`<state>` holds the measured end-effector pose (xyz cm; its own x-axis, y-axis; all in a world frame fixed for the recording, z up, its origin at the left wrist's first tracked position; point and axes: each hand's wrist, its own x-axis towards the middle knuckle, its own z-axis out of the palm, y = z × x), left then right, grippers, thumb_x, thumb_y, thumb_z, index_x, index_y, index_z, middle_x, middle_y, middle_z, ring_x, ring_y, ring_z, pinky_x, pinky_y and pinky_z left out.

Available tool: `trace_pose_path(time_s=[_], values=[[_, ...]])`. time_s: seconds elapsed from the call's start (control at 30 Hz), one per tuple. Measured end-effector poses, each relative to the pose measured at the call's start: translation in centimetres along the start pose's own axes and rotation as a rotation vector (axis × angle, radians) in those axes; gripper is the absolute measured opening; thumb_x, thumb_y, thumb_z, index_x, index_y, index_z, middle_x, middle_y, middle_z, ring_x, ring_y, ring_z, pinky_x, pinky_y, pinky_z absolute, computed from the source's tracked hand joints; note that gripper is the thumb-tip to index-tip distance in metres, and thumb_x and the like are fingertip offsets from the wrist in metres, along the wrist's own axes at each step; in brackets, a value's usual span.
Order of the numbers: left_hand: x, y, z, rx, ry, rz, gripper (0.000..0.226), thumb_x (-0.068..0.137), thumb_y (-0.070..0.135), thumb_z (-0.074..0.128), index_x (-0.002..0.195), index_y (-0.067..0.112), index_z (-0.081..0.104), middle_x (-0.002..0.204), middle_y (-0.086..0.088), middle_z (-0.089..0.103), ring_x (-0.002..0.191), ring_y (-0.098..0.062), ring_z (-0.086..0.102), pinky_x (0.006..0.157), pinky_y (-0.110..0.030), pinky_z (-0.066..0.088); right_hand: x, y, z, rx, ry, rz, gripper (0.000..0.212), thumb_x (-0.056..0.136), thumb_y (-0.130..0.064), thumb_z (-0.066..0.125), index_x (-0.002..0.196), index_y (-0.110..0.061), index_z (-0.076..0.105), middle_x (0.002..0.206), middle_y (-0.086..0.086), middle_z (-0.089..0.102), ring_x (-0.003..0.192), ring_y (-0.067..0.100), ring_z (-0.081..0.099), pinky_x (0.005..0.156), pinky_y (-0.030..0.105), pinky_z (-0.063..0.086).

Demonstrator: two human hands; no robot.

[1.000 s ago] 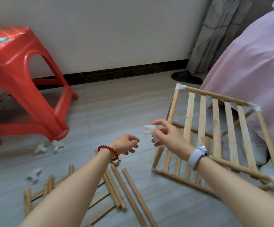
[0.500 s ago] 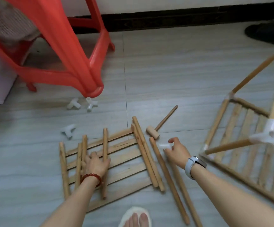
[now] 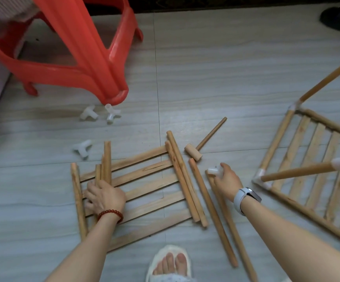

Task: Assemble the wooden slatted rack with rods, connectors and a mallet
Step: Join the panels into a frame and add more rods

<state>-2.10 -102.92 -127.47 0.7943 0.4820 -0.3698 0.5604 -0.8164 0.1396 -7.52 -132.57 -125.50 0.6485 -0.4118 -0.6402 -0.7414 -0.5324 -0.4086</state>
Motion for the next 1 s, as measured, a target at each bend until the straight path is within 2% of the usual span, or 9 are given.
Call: trace_pose_path(time_s=[0.13,0.27,0.37,0.47,0.57,0.67,0.83,0.93,1.0], values=[[0.9,-1.7,-0.2,-0.002,-0.089,-0.007,0.04,0.087,0.004,0.048,0.125,-0.001,0.036,0.138,-0.026,0.029,0.127,-0.04,0.027,0.102,-0.053,0.03,-0.5,-0.6,0.5,-0.107,-0.026,-0.074,0.058,0.092,-0.015,0.043,0.146,-0.014,0.022,0.136,0.022,0.039,0.116,0.038,0.048,0.095,0.039,0.044],[0.8,-2.9,-0.3,-0.133,-0.063,0.128,0.034,0.084,-0.002,0.052,0.114,0.0,0.036,0.116,-0.029,0.046,0.1,-0.043,0.049,0.077,-0.049,0.044,-0.5,-0.3,0.5,-0.139,-0.041,-0.073,0.057,0.094,-0.02,0.042,0.147,-0.02,0.021,0.136,0.019,0.036,0.111,0.039,0.051,0.093,0.037,0.044],[0.4,-2.9,-0.6,-0.262,-0.084,0.183,0.047,0.083,-0.001,0.055,0.123,0.005,0.031,0.114,-0.025,0.053,0.08,-0.035,0.052,0.064,-0.037,0.039,-0.2,0.1,0.2,-0.133,-0.018,-0.061,0.057,0.095,-0.017,0.04,0.147,-0.019,0.02,0.136,0.02,0.034,0.108,0.039,0.053,0.09,0.036,0.045],[-0.1,-2.3,-1.0,-0.356,-0.125,0.228,0.059,0.084,0.003,0.058,0.134,0.01,0.029,0.107,-0.02,0.058,0.079,-0.031,0.053,0.065,-0.034,0.042,0.0,0.5,-0.1,-0.127,-0.009,-0.032,0.057,0.095,-0.018,0.04,0.148,-0.017,0.018,0.138,0.022,0.033,0.114,0.041,0.049,0.095,0.036,0.042],[-0.3,-1.0,-1.3,-0.403,-0.231,0.266,0.047,0.086,0.009,0.059,0.13,0.01,0.042,0.099,-0.011,0.06,0.08,-0.026,0.054,0.066,-0.031,0.042,-0.3,0.7,-0.3,-0.174,-0.015,-0.009,0.061,0.095,-0.019,0.039,0.15,-0.017,0.012,0.145,0.019,0.028,0.125,0.038,0.041,0.102,0.039,0.038],[-0.9,1.1,-1.3,-0.633,-0.396,0.13,0.03,0.089,0.012,0.059,0.118,0.007,0.055,0.08,-0.007,0.063,0.073,-0.024,0.059,0.07,-0.035,0.051,-1.8,-0.2,-0.5,-0.449,0.132,-0.142,0.054,0.097,-0.03,0.037,0.148,-0.019,0.022,0.15,0.013,0.025,0.135,0.03,0.029,0.105,0.04,0.029],[-2.6,3.7,-1.3,-1.041,-0.599,-0.127,0.008,0.09,0.003,0.056,0.093,0.006,0.063,0.072,-0.011,0.062,0.062,-0.022,0.06,0.069,-0.037,0.054,-4.1,-3.1,3.6,-0.629,0.124,-0.609,0.033,0.096,-0.034,0.039,0.116,-0.014,0.057,0.127,0.008,0.052,0.119,0.026,0.043,0.098,0.039,0.032],[-3.2,3.9,-1.4,-1.252,-0.652,-0.201,0.017,0.092,-0.006,0.049,0.103,0.005,0.056,0.089,-0.013,0.063,0.073,-0.023,0.062,0.065,-0.034,0.058,-4.1,-4.5,6.2,-0.772,0.01,-0.446,0.042,0.088,-0.04,0.057,0.112,-0.006,0.056,0.113,0.013,0.054,0.109,0.03,0.051,0.089,0.041,0.041],[-3.2,3.4,-1.5,-1.31,-0.669,-0.214,0.021,0.092,-0.006,0.05,0.111,0.002,0.053,0.096,-0.014,0.064,0.082,-0.025,0.064,0.065,-0.034,0.059,-4.6,-5.4,7.0,-0.748,-0.039,-0.389,0.041,0.059,-0.033,0.083,0.082,-0.005,0.065,0.083,0.013,0.058,0.074,0.029,0.059,0.059,0.035,0.046]])
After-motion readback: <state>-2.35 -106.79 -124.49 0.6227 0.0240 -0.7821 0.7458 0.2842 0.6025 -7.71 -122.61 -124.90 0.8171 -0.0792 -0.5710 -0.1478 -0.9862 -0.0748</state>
